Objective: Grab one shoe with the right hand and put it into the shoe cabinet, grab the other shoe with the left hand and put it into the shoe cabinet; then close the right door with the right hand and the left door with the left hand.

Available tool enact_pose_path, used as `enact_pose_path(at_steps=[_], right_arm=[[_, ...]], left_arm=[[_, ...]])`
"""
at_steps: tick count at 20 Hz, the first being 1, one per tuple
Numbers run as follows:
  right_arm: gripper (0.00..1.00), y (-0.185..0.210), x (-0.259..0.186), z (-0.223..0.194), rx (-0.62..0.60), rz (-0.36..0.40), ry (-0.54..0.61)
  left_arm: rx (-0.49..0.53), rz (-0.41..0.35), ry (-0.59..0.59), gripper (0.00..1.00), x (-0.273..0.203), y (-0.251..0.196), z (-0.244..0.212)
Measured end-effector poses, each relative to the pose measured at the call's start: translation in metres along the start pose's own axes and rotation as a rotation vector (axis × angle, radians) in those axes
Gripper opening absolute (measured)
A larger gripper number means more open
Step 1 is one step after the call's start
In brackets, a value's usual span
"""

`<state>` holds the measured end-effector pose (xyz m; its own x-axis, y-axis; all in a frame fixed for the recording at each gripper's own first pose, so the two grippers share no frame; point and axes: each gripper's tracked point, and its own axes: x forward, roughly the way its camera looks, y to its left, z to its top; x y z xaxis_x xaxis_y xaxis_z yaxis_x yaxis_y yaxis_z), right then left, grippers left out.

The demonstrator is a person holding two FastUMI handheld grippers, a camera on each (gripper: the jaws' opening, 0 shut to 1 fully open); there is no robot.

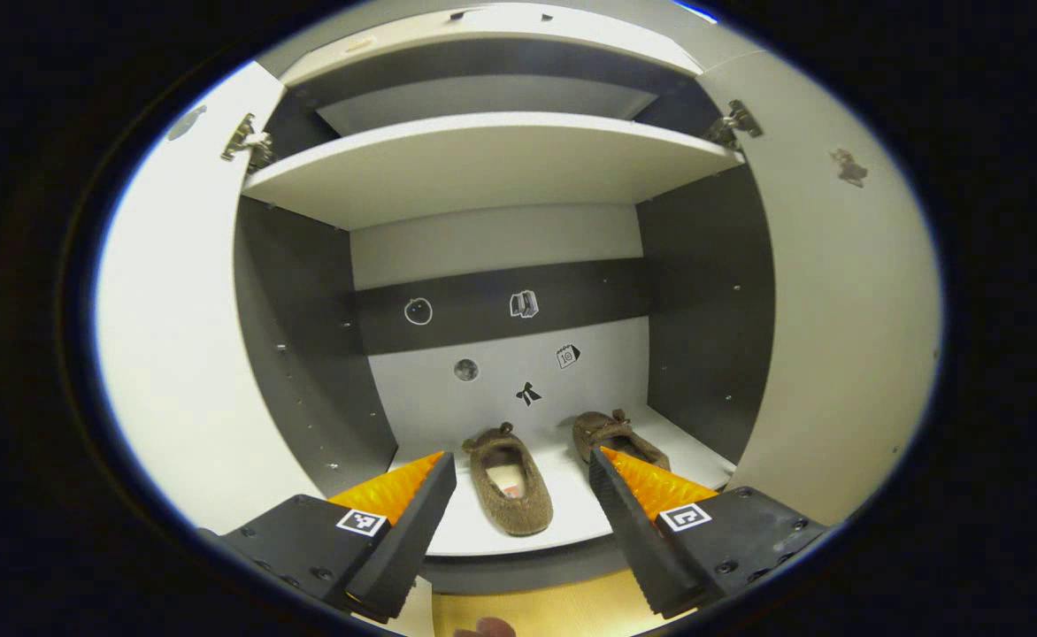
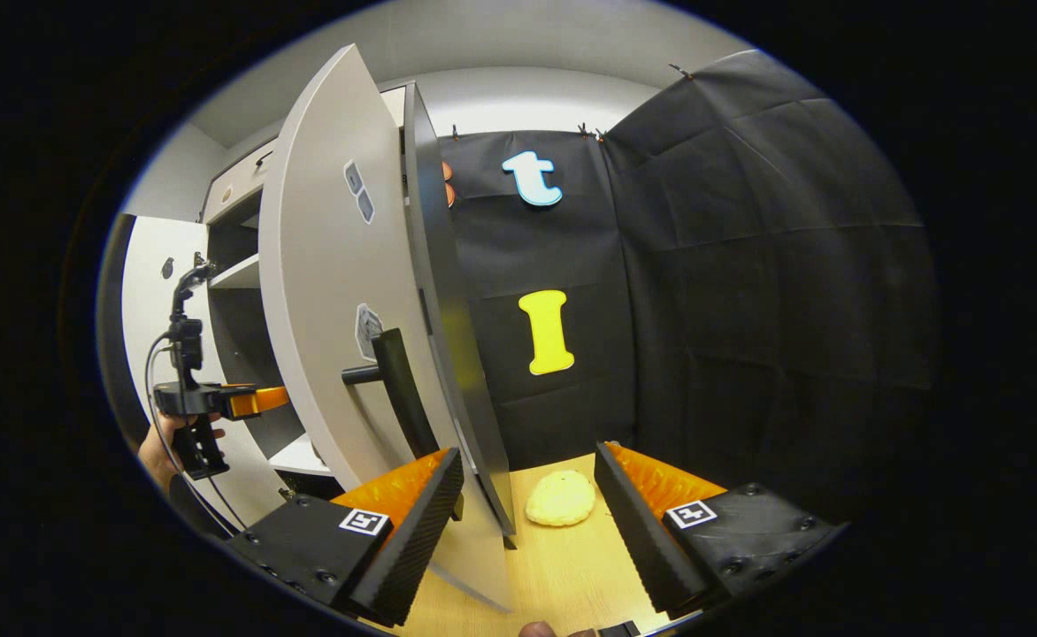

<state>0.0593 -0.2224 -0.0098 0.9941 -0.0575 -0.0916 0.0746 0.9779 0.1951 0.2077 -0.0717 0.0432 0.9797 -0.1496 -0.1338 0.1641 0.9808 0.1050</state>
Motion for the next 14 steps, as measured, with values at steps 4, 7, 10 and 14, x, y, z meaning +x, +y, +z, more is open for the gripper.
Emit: enact_pose_path(at_steps=[4,7,10,14], right_arm=[[1.00,0.024,-0.007,-0.003,-0.055,0.008,-0.009],[0.98,0.053,-0.010,-0.009,-0.070,0.039,-0.003],[0.98,0.080,-0.011,-0.015,-0.082,0.053,-0.003],[0.98,0.116,-0.006,-0.022,-0.094,0.072,-0.006]], left_arm=[[-0.050,0.013,-0.030,0.96,-0.053,0.002,-0.014],[-0.110,-0.006,-0.026,0.97,-0.083,-0.003,-0.026],[-0.073,-0.002,-0.042,0.97,-0.112,0.010,-0.029],[-0.063,0.016,-0.062,0.96,-0.147,0.028,-0.032]])
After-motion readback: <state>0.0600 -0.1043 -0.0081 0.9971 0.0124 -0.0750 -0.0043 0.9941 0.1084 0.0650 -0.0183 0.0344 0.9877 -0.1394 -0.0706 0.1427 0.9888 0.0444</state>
